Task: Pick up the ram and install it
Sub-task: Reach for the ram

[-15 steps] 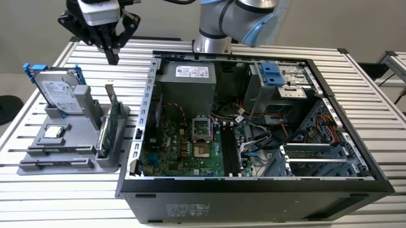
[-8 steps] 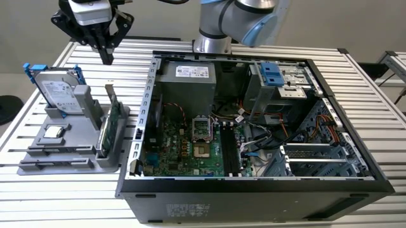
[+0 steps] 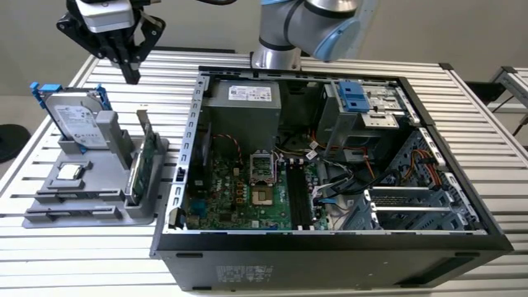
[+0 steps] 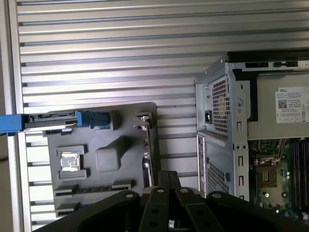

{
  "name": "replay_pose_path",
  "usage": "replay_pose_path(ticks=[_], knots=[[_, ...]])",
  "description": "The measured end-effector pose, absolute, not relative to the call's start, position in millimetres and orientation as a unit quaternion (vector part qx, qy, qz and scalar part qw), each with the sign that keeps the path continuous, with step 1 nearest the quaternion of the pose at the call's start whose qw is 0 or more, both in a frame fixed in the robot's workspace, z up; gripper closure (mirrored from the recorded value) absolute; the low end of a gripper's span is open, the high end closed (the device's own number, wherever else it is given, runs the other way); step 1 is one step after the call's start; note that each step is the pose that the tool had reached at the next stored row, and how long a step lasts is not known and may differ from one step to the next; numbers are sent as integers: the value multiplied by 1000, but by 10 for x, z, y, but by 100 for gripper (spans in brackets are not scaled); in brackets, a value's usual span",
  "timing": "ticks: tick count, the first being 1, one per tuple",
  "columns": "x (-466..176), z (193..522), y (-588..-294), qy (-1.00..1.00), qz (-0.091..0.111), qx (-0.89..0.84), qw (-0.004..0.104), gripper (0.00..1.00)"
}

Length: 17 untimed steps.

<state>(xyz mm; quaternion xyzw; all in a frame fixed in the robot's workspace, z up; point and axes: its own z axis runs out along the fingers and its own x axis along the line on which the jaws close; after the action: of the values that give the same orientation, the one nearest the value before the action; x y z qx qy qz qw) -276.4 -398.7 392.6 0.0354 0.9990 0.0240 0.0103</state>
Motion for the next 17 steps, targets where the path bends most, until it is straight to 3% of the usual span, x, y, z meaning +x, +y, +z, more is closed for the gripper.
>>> replay_pose_path(ticks=[17], knots=[[-2990, 3926, -3987, 999, 24, 35, 10, 100]])
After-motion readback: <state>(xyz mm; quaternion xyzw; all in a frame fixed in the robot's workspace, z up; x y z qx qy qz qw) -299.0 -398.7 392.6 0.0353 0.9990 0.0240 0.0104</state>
